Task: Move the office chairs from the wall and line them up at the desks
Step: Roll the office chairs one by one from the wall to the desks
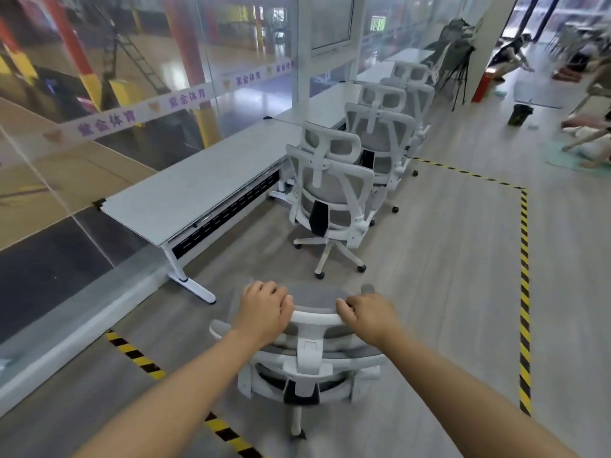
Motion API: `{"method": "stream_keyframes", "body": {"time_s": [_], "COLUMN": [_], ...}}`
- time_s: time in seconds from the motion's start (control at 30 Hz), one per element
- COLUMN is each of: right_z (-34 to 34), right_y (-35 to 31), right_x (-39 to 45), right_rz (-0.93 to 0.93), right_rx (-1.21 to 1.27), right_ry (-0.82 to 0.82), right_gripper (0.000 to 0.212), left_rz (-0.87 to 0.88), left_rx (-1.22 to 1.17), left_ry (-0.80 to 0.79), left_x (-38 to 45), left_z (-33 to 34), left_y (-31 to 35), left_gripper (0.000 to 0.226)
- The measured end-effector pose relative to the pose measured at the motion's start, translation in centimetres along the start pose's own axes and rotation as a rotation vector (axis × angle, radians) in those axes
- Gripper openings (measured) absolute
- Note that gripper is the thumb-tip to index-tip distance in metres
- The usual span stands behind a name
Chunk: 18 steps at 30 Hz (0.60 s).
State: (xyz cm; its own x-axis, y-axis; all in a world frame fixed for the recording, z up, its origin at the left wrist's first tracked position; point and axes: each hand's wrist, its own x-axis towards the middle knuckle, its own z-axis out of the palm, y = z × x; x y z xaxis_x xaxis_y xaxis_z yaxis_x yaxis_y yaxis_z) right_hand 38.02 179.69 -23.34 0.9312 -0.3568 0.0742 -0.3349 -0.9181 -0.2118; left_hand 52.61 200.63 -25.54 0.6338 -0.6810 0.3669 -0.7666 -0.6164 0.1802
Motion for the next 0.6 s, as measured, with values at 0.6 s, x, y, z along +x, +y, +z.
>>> {"method": "stream_keyframes", "body": {"time_s": [0.6], "right_z": [4.9], "right_y": [-9.3], "right_x": [27.2], "right_rz": [0.052], "right_rx": [-0.01], "right_ry": [0.009], "right_gripper": [0.063], "left_rz": [0.048], "left_rx": [0.023], "left_ry": [-0.02], "left_x": [19.8], "left_z": [3.4], "left_y": [-22.3], "left_gripper": [0.039]}}
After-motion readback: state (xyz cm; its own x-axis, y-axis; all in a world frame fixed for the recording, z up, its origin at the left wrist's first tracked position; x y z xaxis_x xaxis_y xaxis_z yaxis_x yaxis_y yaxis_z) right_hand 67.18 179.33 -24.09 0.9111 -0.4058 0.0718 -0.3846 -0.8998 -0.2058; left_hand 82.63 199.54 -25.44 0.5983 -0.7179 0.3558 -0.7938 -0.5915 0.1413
